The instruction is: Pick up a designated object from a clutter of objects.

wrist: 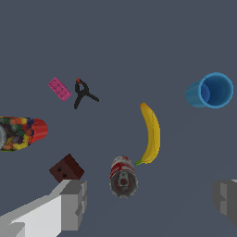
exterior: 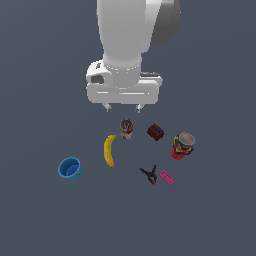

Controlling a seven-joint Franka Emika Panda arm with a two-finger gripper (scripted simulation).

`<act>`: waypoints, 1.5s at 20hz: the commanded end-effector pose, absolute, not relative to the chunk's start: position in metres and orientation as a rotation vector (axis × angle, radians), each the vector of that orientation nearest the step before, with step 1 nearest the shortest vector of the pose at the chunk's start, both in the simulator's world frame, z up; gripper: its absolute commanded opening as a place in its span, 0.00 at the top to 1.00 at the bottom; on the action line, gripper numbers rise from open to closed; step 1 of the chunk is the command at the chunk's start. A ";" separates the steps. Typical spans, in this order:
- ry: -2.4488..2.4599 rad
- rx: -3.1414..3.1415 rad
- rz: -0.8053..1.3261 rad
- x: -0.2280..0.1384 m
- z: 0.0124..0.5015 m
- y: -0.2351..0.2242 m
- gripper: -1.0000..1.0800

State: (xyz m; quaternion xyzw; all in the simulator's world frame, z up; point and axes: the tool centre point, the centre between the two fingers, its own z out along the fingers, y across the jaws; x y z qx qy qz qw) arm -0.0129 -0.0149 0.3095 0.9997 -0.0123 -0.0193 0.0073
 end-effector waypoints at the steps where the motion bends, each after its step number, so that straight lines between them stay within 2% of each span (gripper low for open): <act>1: -0.038 3.126 -0.060 -0.013 0.310 -0.015 0.04; 10: -0.012 3.106 -0.068 -0.014 0.318 -0.031 0.04; 17: 0.008 3.105 -0.066 -0.014 0.312 -0.026 0.04; 30: 0.266 3.084 -0.050 -0.022 0.239 0.026 0.04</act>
